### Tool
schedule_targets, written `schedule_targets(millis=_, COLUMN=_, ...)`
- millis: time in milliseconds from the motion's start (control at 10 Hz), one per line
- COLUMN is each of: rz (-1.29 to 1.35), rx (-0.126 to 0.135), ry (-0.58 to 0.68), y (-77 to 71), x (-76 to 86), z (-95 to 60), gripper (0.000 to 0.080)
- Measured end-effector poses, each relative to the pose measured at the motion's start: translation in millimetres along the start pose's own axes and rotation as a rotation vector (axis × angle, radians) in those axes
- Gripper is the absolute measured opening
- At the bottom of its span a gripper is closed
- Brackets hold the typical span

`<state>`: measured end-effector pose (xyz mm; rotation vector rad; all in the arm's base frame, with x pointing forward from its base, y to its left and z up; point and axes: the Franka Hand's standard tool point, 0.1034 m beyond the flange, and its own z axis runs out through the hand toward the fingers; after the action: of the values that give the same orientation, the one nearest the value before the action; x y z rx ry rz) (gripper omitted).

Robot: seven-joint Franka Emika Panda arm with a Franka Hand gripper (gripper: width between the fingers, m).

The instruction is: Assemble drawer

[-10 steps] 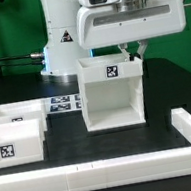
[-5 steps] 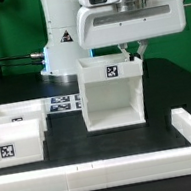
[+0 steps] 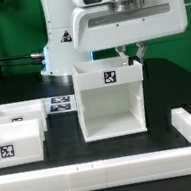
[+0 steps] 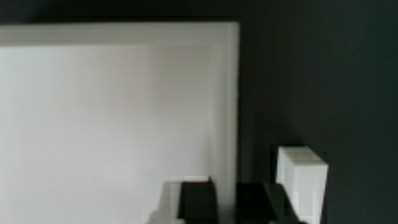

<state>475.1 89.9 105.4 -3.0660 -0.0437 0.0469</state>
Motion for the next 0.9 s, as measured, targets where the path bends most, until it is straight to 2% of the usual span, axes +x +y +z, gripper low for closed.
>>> schedule_targets(millis=200, rz=0.014, rx=0.006, ry=0.019, y=5.4, x=24.2, z=0.4, gripper=0.0038)
schedule_targets(millis=700, rz=-0.03, rx=0.023, ry=0.089, y=-0.7, x=85.7, z=-1.4, gripper=0.0038)
schedule_targets(millis=900, rz=-0.023, rx=0.025, ry=0.104, y=-1.3, x=91.7, z=-2.5, gripper=0.0039)
